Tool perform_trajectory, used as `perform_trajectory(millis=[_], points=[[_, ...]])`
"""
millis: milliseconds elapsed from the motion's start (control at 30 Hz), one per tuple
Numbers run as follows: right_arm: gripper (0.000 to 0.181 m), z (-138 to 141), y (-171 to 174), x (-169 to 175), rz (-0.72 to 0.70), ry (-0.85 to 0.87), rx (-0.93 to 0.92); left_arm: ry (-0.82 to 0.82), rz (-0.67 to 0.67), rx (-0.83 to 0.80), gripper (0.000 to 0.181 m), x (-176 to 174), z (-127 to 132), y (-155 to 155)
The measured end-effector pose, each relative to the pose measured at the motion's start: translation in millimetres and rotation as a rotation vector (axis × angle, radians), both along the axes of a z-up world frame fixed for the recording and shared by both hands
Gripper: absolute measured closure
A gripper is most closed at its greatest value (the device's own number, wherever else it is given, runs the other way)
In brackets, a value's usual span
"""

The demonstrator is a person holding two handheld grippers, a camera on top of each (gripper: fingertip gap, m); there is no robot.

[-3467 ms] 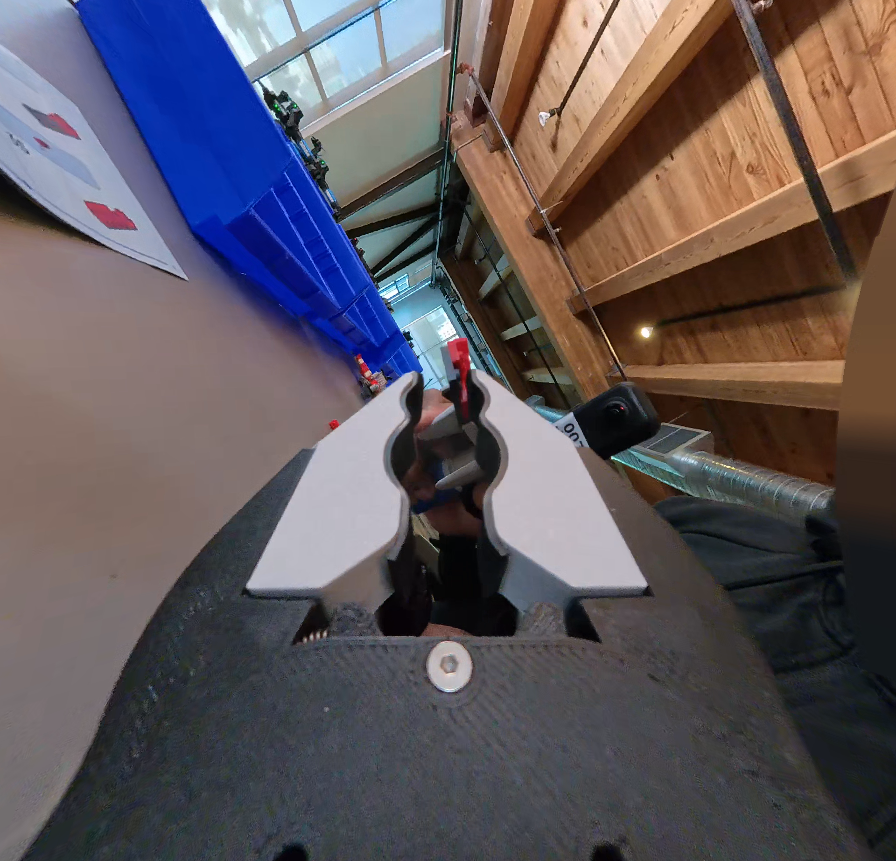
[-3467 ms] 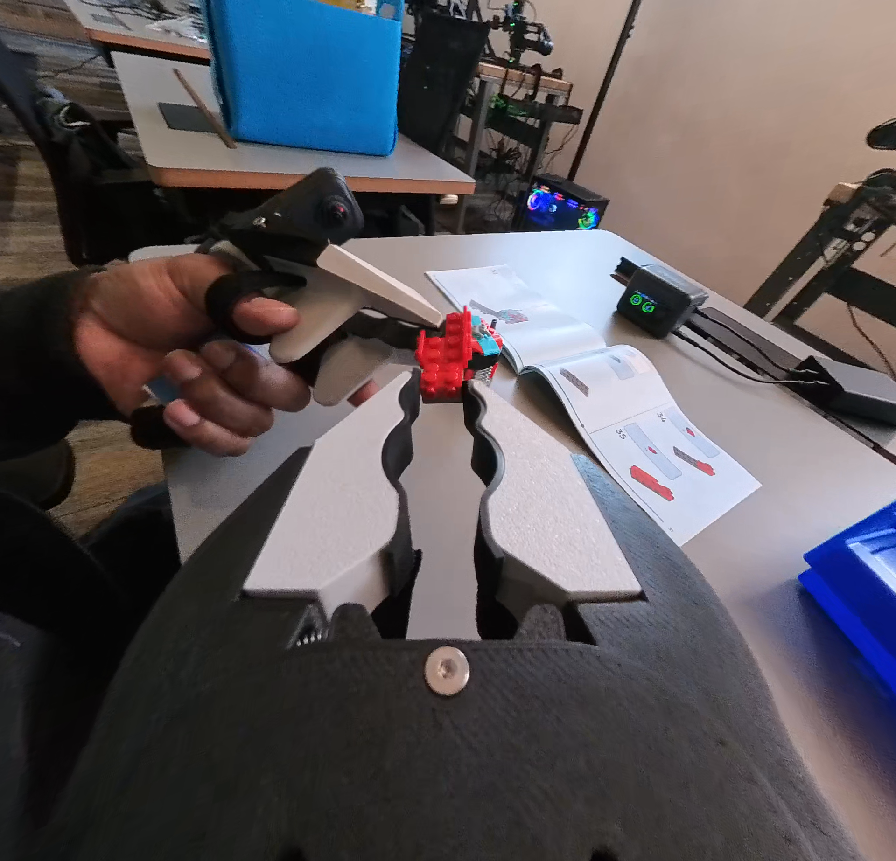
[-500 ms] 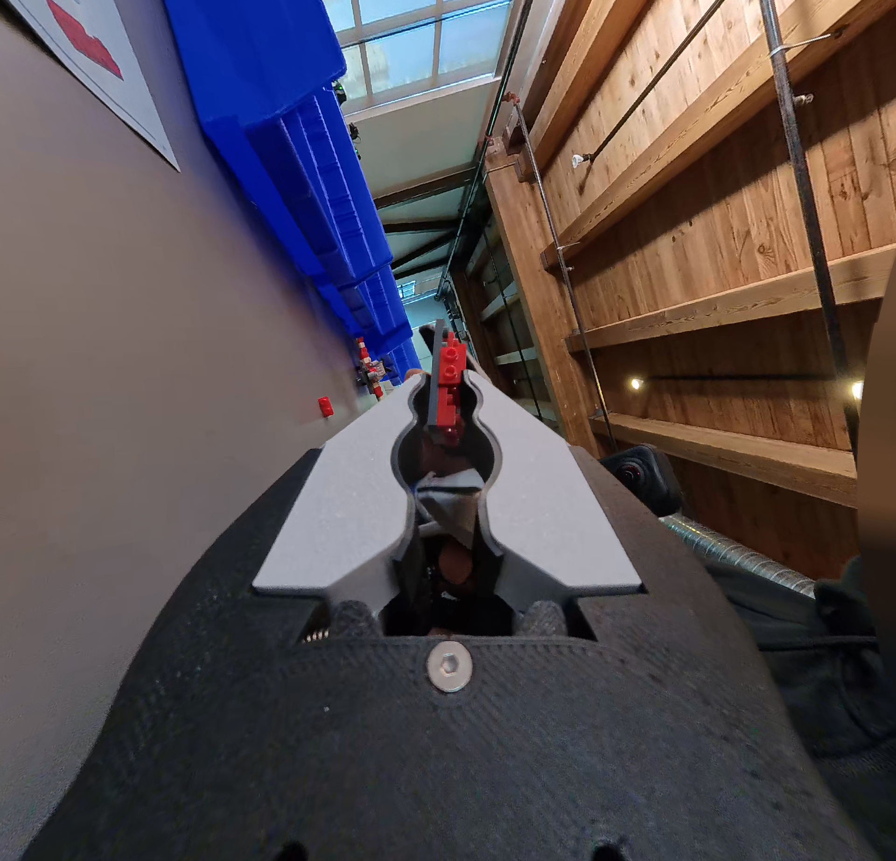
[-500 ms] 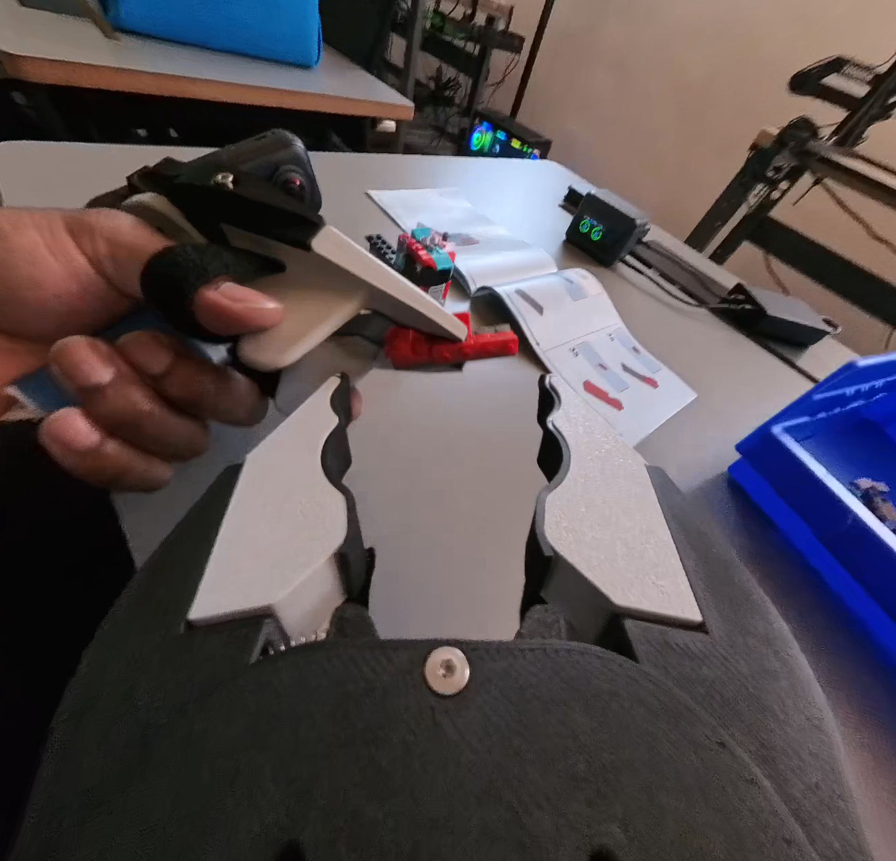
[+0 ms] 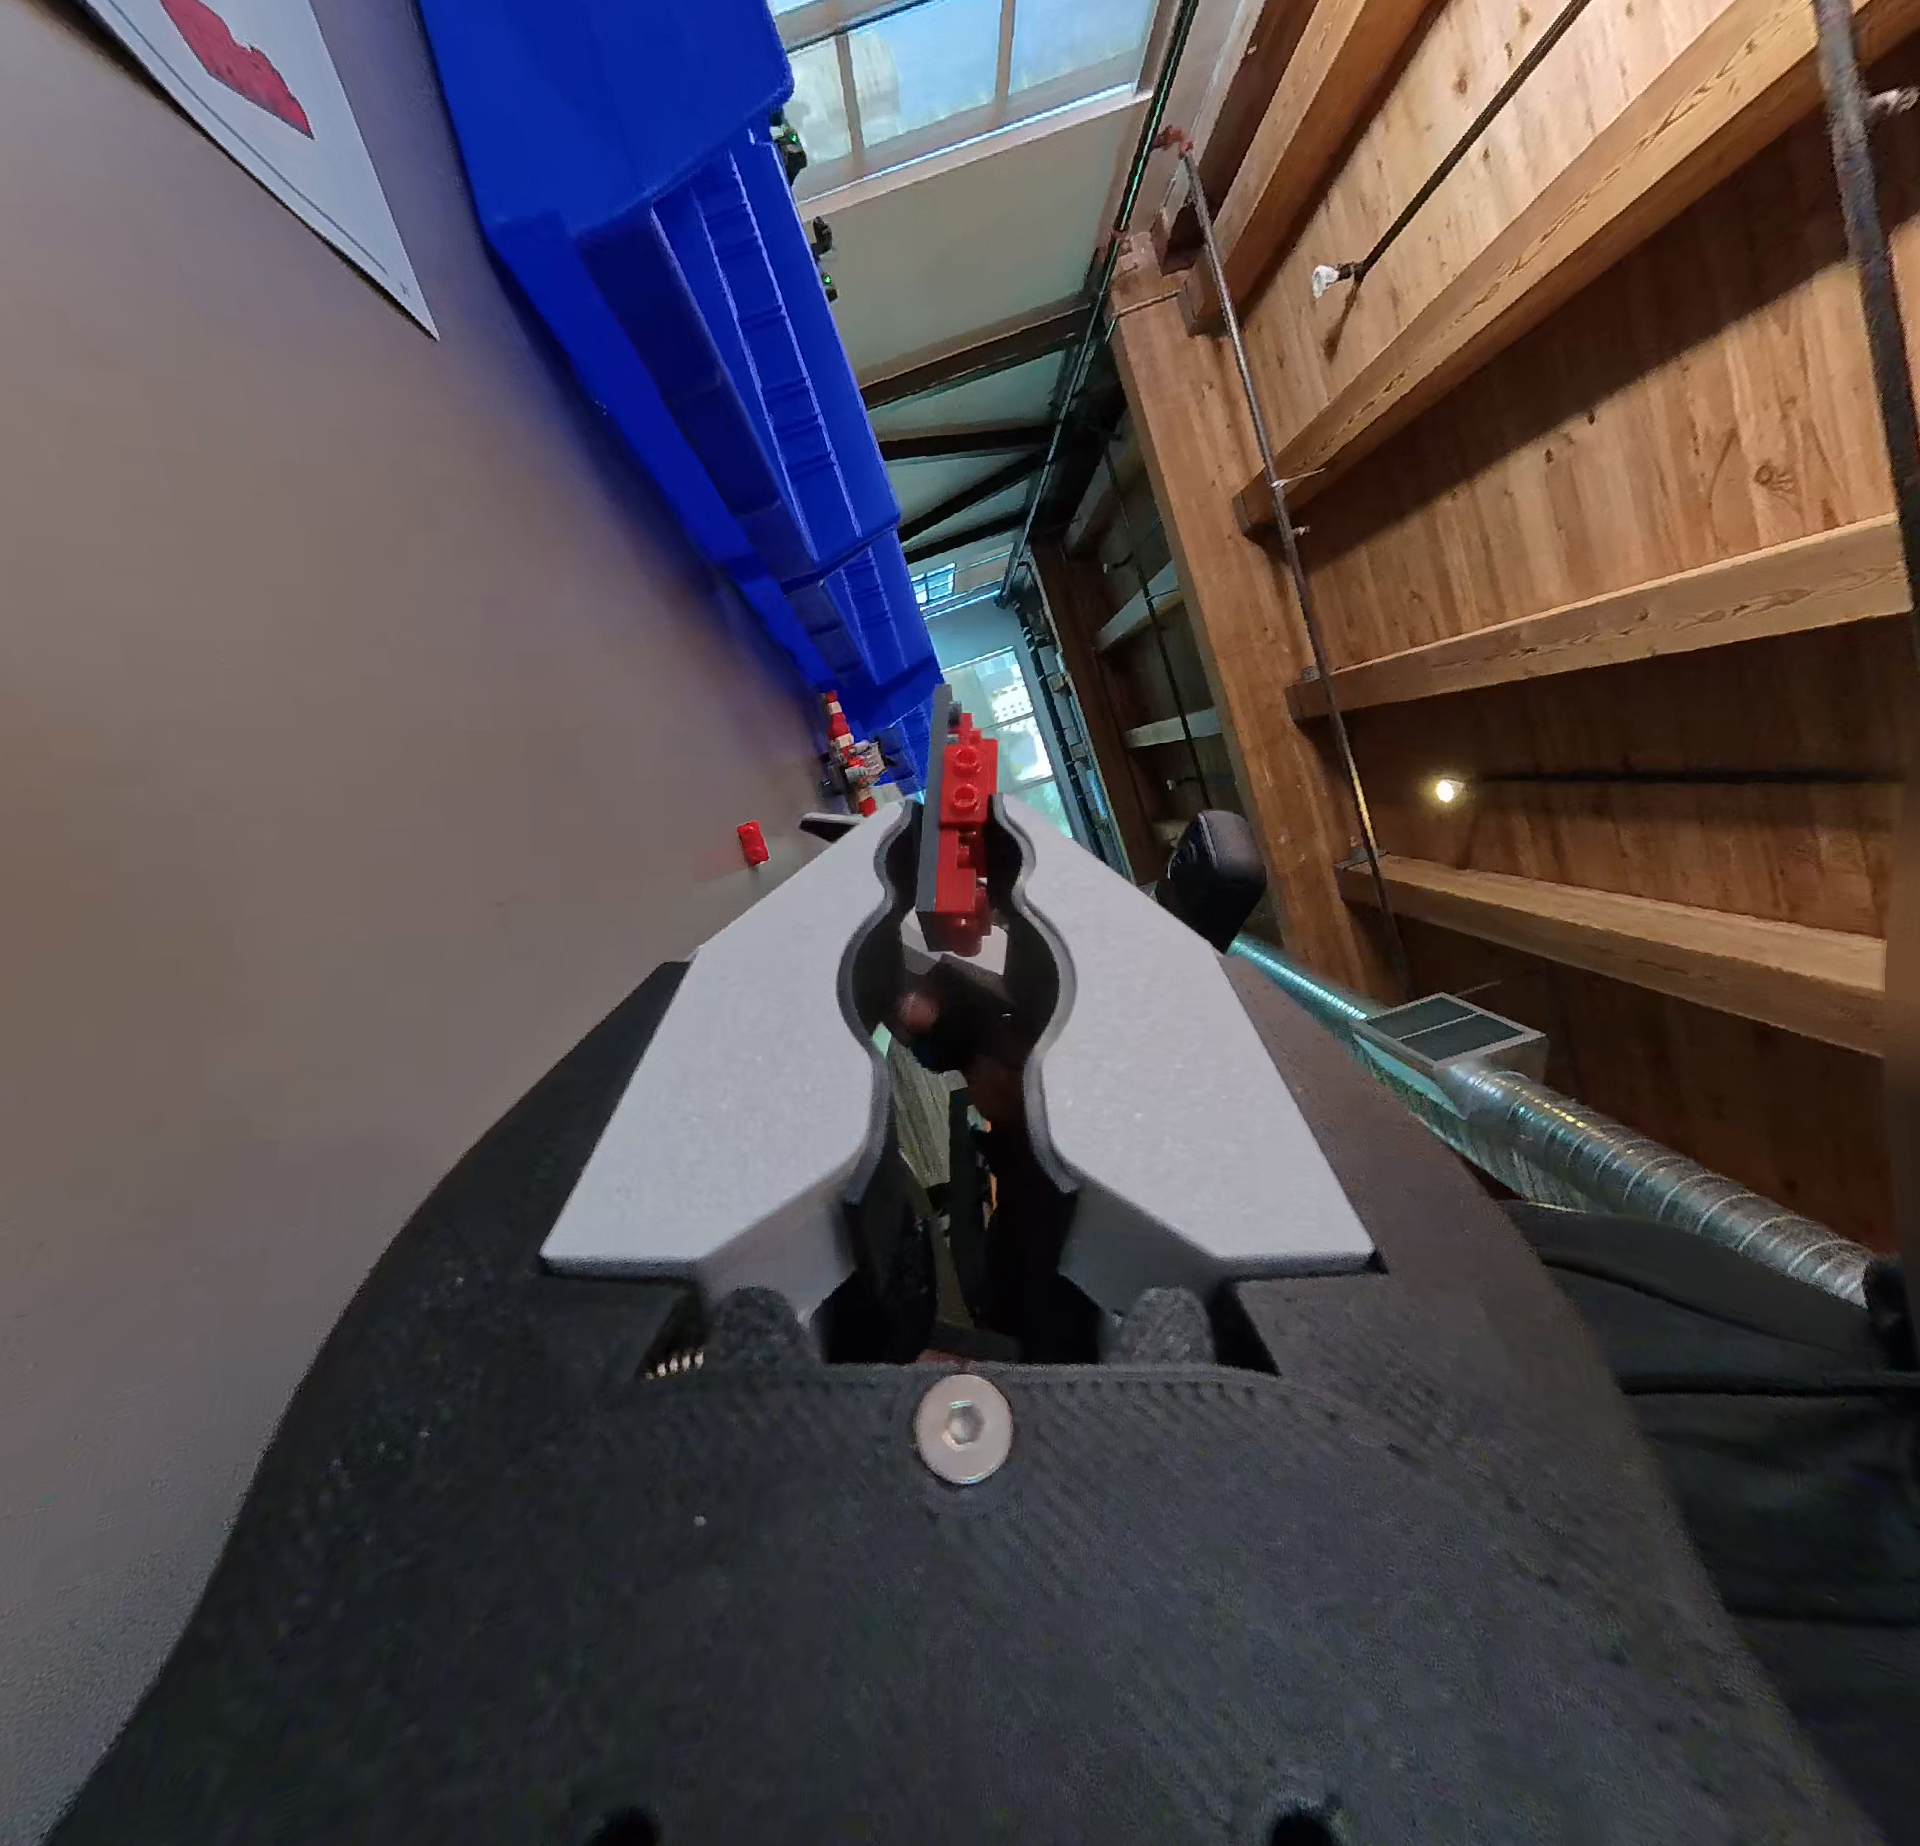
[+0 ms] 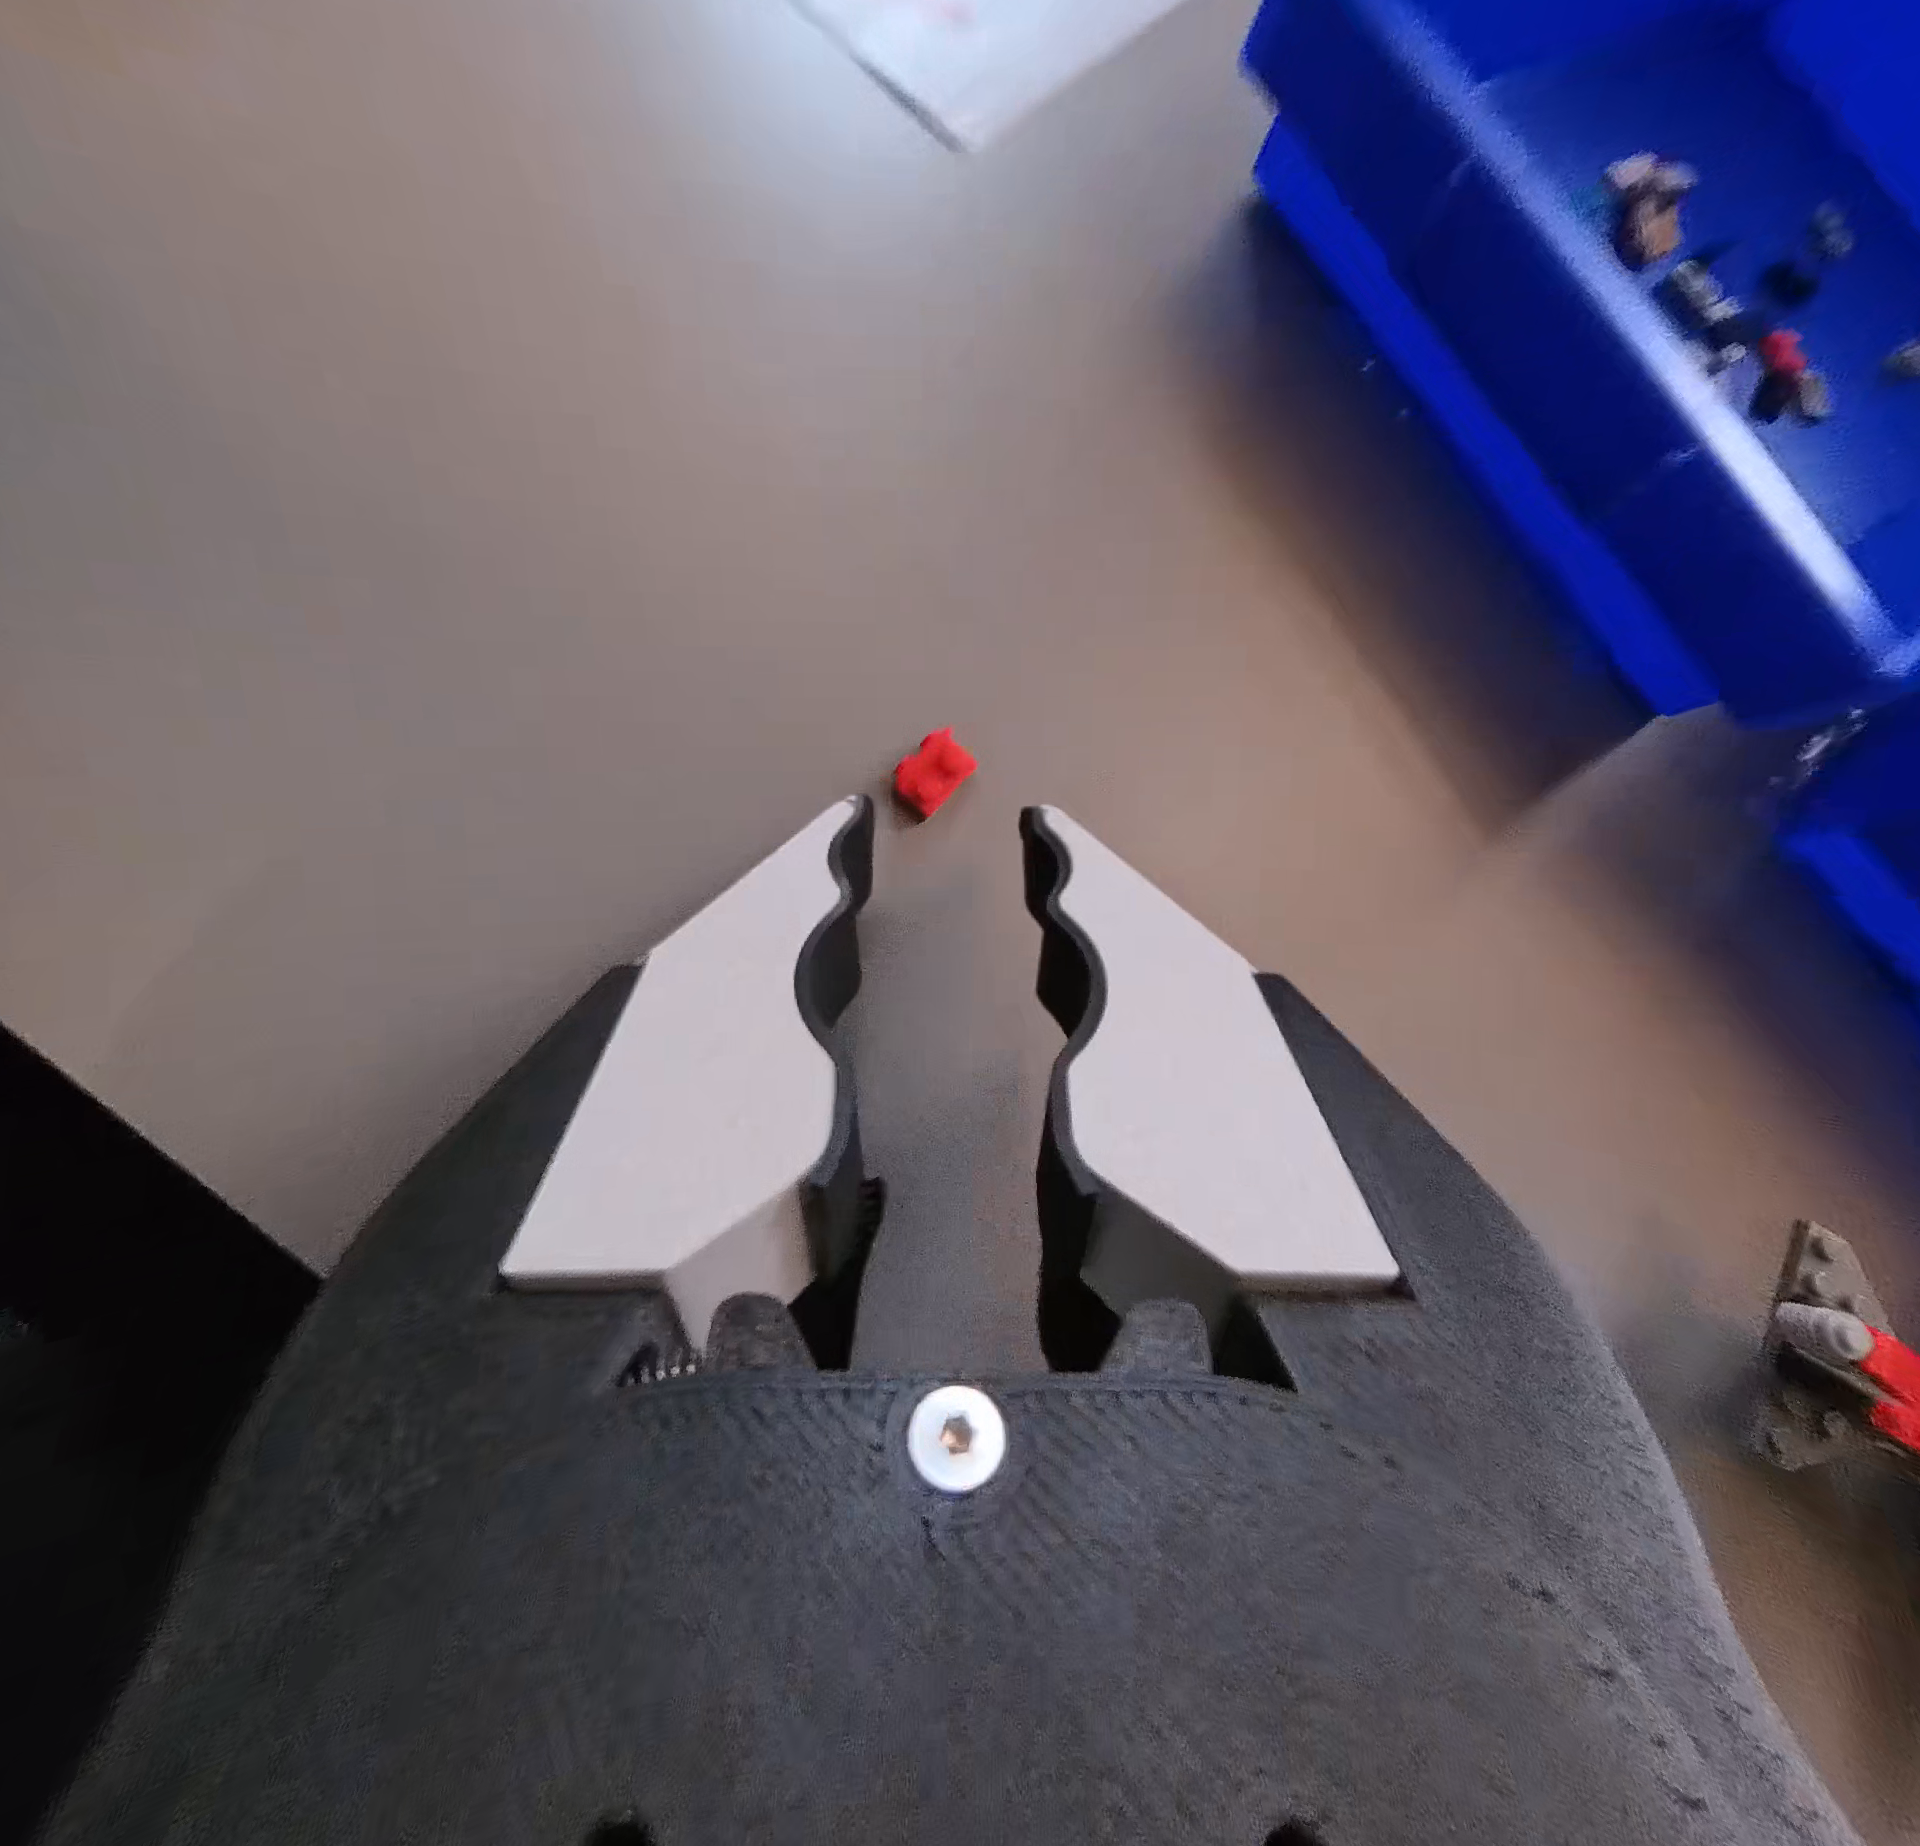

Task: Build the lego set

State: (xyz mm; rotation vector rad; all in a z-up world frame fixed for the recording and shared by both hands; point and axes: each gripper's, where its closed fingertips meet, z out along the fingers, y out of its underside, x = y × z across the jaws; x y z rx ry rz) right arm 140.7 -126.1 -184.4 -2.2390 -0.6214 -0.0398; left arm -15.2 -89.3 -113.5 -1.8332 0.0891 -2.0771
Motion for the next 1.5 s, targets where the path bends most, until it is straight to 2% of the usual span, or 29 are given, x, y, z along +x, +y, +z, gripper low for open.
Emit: perform_trajectory(millis=[133, 400, 533, 600, 733, 900, 1033, 1100, 1267, 1333, 1500], points=[[0.165, -9.5, 1.2, -10.6, 0.042, -0.01, -0.058, 0.035, -0.008, 0.031, 0.17, 2.6, -1.1, -4.3], [0.163, -4.9, 14.5, -58.4, 0.135, 0.083, -0.056, 0.034, -0.01, 0.038, 0.17, 2.5, -0.6, -4.8], [0.161, 12.7, 17.9, -39.9, 0.203, 0.056, 0.013, 0.033, -0.031, 0.036, 0.17, 3.6, -0.8, -7.3], [0.161, 20.3, 20.6, -25.3, 0.289, 0.024, 0.055, 0.037, -0.059, 0.036, 0.17, 6.1, -1.5, -11.2], [0.165, 16.2, 20.4, -17.9, 0.508, 0.063, -0.025, 0.08, -0.115, 0.055, 0.17, 14.9, -5.1, -19.7], [0.17, 8.2, 24.2, -19.7, 0.689, 0.061, -0.155, 0.155, -0.169, 0.108, 0.17, 26.1, -10.4, -26.7], [0.169, -5.7, 25.5, -19.1, 0.754, 0.022, -0.235, 0.212, -0.214, 0.144, 0.171, 30.8, -16.0, -28.3], [0.171, -8.3, 21.8, -22.3, 0.782, 0.058, -0.27, 0.241, -0.233, 0.16, 0.171, 32.1, -19.1, -27.6], [0.178, -7.1, 24.1, -26.7, 0.813, 0.072, -0.25, 0.311, -0.3, 0.187, 0.17, 35.6, -28.3, -26.5], [0.178, 1.9, 24.2, -36.4, 0.843, 0.101, -0.213, 0.329, -0.333, 0.188, 0.17, 37.4, -31.0, -26.5], [0.178, 53.5, 15.9, -82.0, 0.993, 0.227, -0.08, 0.322, -0.434, 0.17, 0.17, 41.2, -29.3, -31.7]])
